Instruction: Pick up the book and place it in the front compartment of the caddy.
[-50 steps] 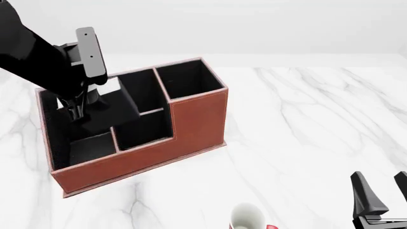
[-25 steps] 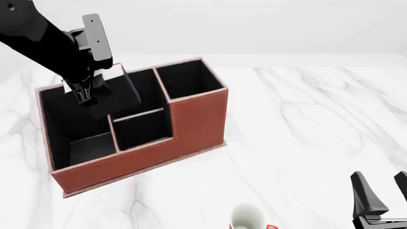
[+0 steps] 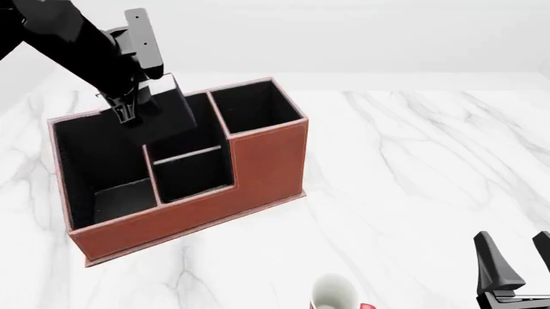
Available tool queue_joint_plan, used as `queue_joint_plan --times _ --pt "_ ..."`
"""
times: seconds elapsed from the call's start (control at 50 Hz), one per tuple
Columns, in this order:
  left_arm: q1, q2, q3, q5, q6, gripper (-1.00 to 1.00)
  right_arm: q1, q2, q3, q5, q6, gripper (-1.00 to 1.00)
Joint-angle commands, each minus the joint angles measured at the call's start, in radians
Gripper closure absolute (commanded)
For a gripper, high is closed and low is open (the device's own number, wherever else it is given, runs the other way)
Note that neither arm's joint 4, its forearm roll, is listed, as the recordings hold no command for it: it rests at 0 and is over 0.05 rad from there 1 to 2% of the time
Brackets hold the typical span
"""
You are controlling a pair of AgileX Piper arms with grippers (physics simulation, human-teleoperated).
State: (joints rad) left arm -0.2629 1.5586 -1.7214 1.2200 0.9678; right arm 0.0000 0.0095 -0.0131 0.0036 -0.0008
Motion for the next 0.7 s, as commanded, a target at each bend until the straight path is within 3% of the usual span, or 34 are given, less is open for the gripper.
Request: queue_joint_plan --times 0.02,0.4,0.48,0.7 --pt "-0.014 0.044 -0.056 0.000 0.013 1.00 0.000 -0.001 0.001 0.000 0.000 -1.00" --pt "0.032 0.070 -0.072 0.000 0.051 1.00 0.000 -0.001 0.001 0.000 0.000 -1.00" --pt "0.011 0.098 -0.093 0.000 0.020 1.00 0.000 -0.001 0.001 0.000 0.000 -1.00" --pt "0.025 0.113 -0.104 0.000 0.033 1.00 0.000 -0.001 0.001 0.000 0.000 -1.00"
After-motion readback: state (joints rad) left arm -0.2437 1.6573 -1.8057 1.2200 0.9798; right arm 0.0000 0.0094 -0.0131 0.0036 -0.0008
